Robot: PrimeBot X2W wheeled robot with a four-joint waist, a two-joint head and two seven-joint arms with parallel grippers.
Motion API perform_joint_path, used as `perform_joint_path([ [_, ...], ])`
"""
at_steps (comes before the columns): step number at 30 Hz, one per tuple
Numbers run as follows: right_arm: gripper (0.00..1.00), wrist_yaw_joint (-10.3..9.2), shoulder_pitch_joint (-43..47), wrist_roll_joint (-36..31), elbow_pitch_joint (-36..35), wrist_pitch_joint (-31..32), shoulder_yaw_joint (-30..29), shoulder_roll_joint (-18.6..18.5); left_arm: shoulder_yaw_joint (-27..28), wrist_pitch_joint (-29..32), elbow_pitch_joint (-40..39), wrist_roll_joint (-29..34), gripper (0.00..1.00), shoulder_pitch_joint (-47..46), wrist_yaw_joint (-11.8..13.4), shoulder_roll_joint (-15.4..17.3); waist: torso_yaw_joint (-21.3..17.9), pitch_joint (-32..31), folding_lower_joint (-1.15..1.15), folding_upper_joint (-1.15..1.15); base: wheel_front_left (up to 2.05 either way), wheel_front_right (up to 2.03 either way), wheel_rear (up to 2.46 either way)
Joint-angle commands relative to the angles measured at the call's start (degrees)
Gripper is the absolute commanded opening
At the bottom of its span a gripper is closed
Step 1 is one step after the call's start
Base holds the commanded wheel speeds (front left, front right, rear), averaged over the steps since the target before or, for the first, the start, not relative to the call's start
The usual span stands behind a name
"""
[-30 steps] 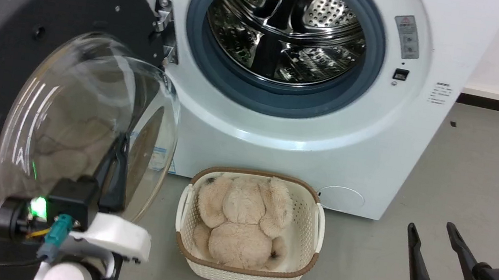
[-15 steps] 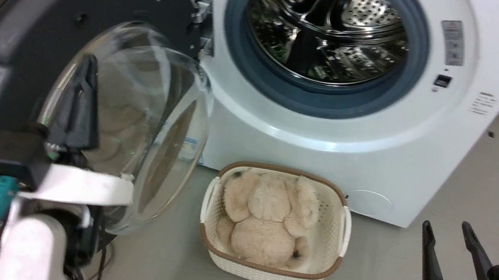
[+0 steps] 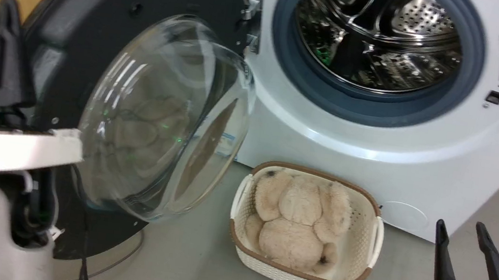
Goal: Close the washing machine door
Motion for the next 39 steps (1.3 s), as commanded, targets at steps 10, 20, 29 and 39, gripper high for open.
perform_joint_path([
  [10,1.0,0.03,-0.47,0.52,0.17,-1.63,-1.7,0.17,9.13,-1.33,4.87,-11.99,0.0,-3.41,-1.1,1.72,3.76,1.22,0.0,0.0,0.0,0.0,0.0],
  [20,1.0,0.03,-0.78,0.71,0.49,-2.83,-2.95,0.2,18.19,5.02,15.81,-27.1,0.0,-3.22,-1.0,2.97,5.63,2.3,0.0,0.0,0.0,0.0,0.0],
  [29,1.0,0.03,-1.0,0.8,0.5,-3.91,-4.39,0.22,22.74,17.43,24.3,-43.33,0.0,-0.99,-1.93,2.46,7.39,3.35,0.0,0.0,0.0,0.0,0.0],
  [39,1.0,0.04,-1.63,0.96,0.43,-5.1,-5.24,0.24,21.88,26.87,26.76,-54.4,0.0,3.73,-2.89,0.97,9.15,4.4,0.0,0.0,0.0,0.0,0.0],
])
